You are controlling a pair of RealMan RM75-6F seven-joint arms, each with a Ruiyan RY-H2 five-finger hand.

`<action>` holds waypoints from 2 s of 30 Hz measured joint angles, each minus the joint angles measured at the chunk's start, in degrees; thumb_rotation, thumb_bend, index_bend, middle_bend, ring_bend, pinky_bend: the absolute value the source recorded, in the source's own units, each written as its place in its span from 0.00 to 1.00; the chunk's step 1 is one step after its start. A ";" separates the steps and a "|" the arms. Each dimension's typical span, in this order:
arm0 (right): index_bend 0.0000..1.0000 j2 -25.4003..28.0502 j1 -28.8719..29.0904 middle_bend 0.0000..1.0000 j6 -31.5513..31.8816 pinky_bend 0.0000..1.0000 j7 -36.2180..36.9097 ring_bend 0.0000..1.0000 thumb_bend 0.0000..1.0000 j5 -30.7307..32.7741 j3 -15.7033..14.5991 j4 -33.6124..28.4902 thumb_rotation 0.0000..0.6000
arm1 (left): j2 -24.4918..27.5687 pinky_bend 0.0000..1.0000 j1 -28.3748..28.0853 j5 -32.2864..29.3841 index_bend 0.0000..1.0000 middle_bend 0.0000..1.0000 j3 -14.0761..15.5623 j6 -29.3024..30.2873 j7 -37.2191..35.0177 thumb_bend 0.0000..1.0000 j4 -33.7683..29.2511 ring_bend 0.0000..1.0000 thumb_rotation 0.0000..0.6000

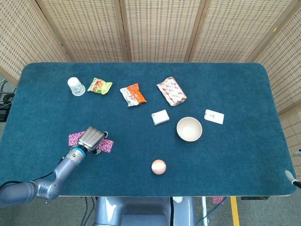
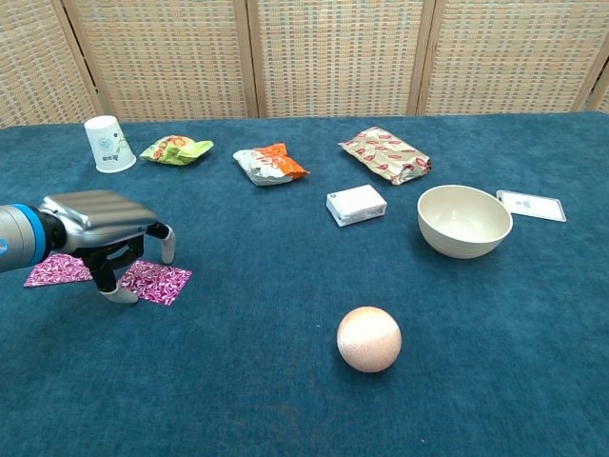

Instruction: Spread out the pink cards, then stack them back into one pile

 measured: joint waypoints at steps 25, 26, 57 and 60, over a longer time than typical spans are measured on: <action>0.35 -0.43 -0.47 0.32 0.78 0.14 0.35 0.16 0.23 -0.11 0.12 0.58 1.00 | -0.03 0.68 0.29 -0.10 0.41 0.81 0.07 0.14 -0.29 0.26 -0.26 0.79 0.89; 0.35 -0.42 -0.46 0.32 0.77 0.14 0.34 0.16 0.23 -0.12 0.12 0.56 1.00 | -0.02 0.68 0.30 -0.06 0.41 0.81 0.06 0.17 -0.31 0.26 -0.26 0.79 0.89; 0.35 -0.34 0.12 0.32 0.28 0.14 0.28 0.16 0.23 -0.33 0.49 0.39 1.00 | 2.44 0.68 1.16 1.30 0.43 0.81 -0.49 1.18 -2.19 0.26 -2.14 0.79 0.90; 0.35 -0.35 0.24 0.32 0.17 0.14 0.25 0.16 0.23 -0.29 0.55 0.38 1.00 | 3.31 0.68 1.51 1.05 0.43 0.81 -0.48 1.51 -2.35 0.26 -2.49 0.79 0.90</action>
